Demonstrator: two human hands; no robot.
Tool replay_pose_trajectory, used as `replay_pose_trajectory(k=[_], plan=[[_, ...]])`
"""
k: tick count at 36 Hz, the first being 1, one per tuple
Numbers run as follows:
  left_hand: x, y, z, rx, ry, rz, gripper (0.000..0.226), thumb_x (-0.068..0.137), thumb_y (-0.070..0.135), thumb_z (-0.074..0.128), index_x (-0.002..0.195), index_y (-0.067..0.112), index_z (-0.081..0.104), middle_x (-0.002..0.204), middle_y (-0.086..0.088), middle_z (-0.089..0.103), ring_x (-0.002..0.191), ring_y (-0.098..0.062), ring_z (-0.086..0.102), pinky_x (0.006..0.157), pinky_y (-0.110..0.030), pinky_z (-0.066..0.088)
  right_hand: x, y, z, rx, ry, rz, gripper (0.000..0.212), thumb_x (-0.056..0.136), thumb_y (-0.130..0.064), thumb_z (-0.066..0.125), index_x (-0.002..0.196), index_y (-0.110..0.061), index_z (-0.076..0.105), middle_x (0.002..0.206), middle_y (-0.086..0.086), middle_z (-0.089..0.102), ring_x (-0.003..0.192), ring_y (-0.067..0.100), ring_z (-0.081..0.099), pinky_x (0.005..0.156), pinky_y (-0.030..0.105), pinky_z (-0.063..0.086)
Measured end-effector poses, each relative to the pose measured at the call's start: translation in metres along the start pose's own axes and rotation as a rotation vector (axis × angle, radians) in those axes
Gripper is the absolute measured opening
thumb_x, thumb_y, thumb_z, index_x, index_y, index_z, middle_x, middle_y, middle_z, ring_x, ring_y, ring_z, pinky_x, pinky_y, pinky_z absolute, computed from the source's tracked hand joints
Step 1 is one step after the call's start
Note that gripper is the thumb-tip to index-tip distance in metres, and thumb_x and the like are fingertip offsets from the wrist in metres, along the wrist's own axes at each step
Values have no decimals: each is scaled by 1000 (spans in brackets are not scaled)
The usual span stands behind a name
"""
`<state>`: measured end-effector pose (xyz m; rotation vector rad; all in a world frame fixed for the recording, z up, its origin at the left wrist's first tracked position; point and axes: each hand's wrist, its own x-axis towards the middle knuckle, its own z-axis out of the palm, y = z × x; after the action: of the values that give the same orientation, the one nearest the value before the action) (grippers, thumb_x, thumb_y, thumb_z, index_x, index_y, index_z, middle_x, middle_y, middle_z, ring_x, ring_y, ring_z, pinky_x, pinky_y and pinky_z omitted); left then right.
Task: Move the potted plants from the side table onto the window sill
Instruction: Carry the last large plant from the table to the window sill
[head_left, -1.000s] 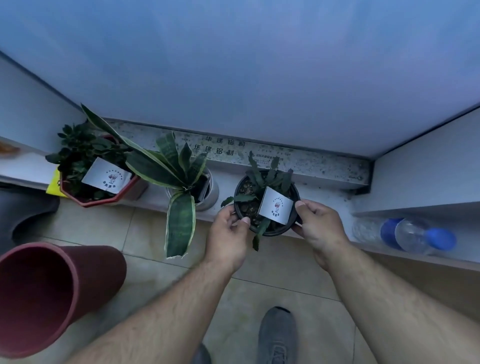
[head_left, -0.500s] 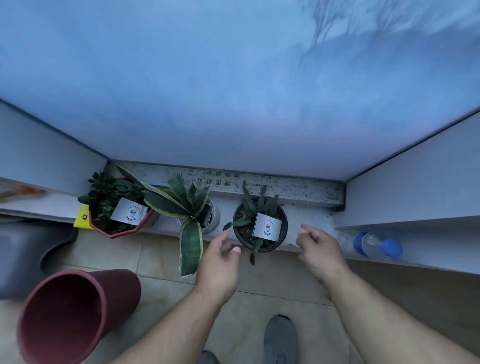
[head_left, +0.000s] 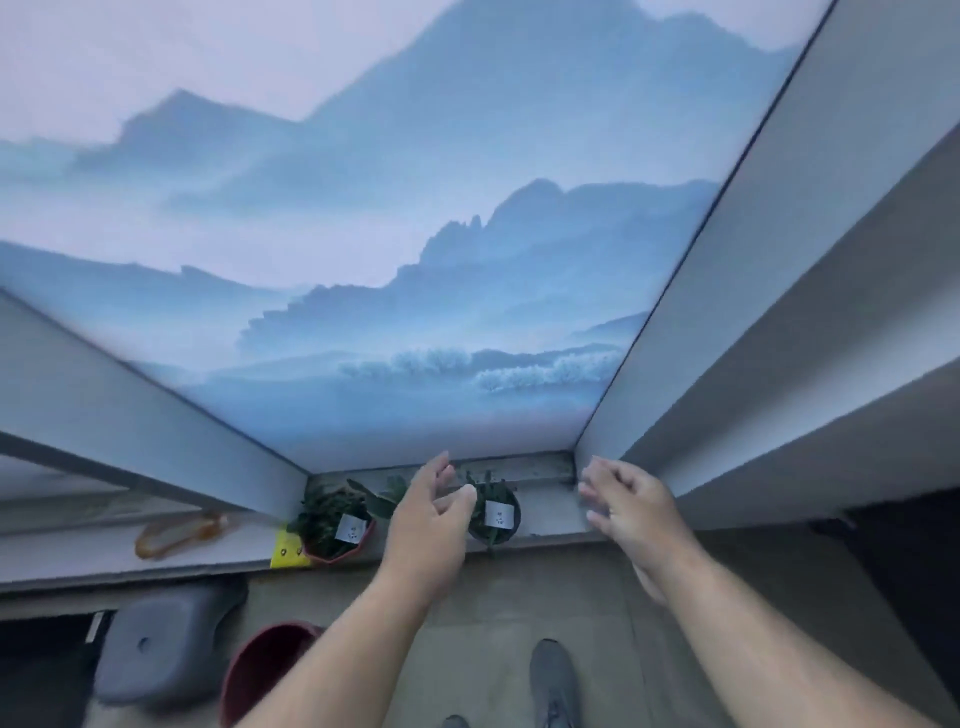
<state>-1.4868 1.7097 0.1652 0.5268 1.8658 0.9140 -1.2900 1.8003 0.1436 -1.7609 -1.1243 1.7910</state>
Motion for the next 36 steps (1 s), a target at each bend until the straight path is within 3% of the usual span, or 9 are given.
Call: replay_pose_trajectory(k=[2, 5, 9, 13, 16, 22, 25, 29, 36], plan=[[-29, 31, -8, 44, -58, 69, 57, 93, 38, 60, 146, 36, 39, 140, 12, 50, 119, -22, 62, 104, -50, 50, -41, -24, -12, 58, 39, -33, 37, 97, -36, 64, 127, -14, 65, 119, 2, 71, 113, 14, 68, 92, 36, 56], [-63, 64, -15, 76, -158, 185, 55, 97, 37, 58, 147, 36, 37, 141, 15, 47, 121, -13, 57, 105, -44, 49, -98, -44, -23, 107, 98, -85, 31, 97, -37, 63, 121, -16, 67, 112, 16, 71, 107, 32, 70, 101, 51, 54], [-89, 86, -14, 98, -293, 300, 52, 96, 32, 59, 145, 35, 41, 141, 13, 50, 111, -5, 60, 90, -35, 58, -167, -43, -25, 201, 230, -193, 22, 99, -35, 61, 115, -22, 66, 121, 1, 70, 112, 13, 68, 97, 41, 56], [-117, 92, -1, 146, -465, 377, 53, 95, 30, 62, 145, 32, 45, 140, 11, 53, 115, -10, 60, 100, -41, 54, -230, -20, -22, 353, 390, -205, 21, 101, -31, 59, 115, -17, 66, 121, 8, 70, 115, 20, 67, 105, 48, 51], [-145, 89, 13, 176, -588, 430, 48, 96, 25, 62, 142, 27, 49, 137, 8, 56, 111, -9, 62, 96, -39, 56, -276, 2, -22, 442, 514, -189, 22, 102, -31, 57, 117, -17, 65, 121, 5, 69, 113, 17, 67, 105, 48, 51], [-219, 60, 56, 229, -864, 458, 43, 93, 25, 67, 133, 34, 54, 136, 4, 59, 111, -16, 65, 97, -46, 55, -374, 58, -35, 555, 765, -198, 18, 103, -33, 55, 115, -24, 63, 123, -2, 68, 113, 11, 67, 103, 43, 54], [-259, 44, 76, 259, -990, 451, 59, 81, 36, 70, 137, 31, 53, 136, 4, 59, 117, -17, 63, 101, -46, 53, -416, 87, -44, 614, 901, -187, 17, 102, -34, 56, 114, -26, 64, 121, -1, 70, 111, 11, 69, 100, 42, 56], [-334, 9, 102, 300, -1190, 492, 43, 94, 20, 66, 134, 30, 53, 133, 4, 60, 111, -12, 64, 81, -29, 54, -487, 140, -51, 727, 1101, -173, 26, 102, -32, 56, 123, -19, 64, 120, 1, 71, 110, 13, 69, 101, 45, 55], [-457, -61, 125, 471, -1452, 562, 50, 97, 18, 62, 144, 27, 47, 137, 5, 57, 108, -3, 63, 96, -37, 55, -607, 241, -42, 949, 1380, -183, 30, 102, -27, 58, 127, -11, 62, 120, 8, 71, 111, 18, 69, 102, 47, 54]])
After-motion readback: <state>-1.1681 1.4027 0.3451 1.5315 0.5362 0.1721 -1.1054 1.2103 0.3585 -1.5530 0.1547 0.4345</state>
